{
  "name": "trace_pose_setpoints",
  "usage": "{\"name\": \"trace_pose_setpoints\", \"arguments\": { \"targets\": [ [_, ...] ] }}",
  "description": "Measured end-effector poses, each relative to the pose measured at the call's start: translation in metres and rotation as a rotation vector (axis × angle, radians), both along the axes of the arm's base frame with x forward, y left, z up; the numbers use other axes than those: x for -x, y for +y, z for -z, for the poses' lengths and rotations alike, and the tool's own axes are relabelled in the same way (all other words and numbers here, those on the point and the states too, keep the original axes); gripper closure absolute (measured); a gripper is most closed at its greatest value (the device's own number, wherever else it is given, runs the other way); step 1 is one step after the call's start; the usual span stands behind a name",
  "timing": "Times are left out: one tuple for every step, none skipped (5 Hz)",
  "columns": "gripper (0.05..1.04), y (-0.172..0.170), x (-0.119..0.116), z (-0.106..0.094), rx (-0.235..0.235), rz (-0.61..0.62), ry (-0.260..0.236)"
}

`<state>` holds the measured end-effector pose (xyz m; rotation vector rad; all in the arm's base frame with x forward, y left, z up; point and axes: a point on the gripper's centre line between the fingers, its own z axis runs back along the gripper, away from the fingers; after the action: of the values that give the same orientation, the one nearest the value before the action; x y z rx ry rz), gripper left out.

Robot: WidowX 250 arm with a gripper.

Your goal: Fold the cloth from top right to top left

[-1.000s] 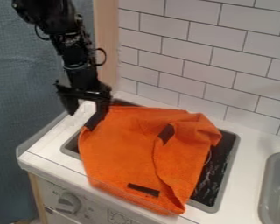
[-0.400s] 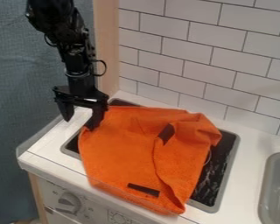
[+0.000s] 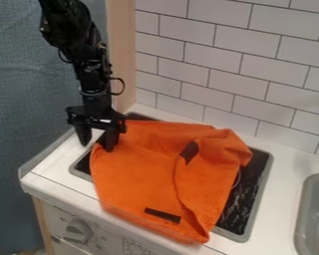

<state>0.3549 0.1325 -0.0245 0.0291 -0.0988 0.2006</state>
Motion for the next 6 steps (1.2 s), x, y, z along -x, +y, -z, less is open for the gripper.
{"name": "trace_pose_setpoints", "arguments": {
  "targets": [
    [0.683, 0.002, -0.002, 0.0, -0.01, -0.005, -0.011],
    [0.875, 0.002, -0.002, 0.0, -0.014, -0.011, -0.015],
    [0.99, 0.003, -0.002, 0.0, -0.015, -0.016, -0.014],
    [1.02, 0.002, 0.0, -0.001, -0.01, -0.021, -0.015],
    [1.021, 0.002, 0.003, -0.007, -0.03, -0.044, 0.0],
    [1.021, -0.019, -0.007, -0.038, 0.043, -0.024, -0.067]
  ]
}}
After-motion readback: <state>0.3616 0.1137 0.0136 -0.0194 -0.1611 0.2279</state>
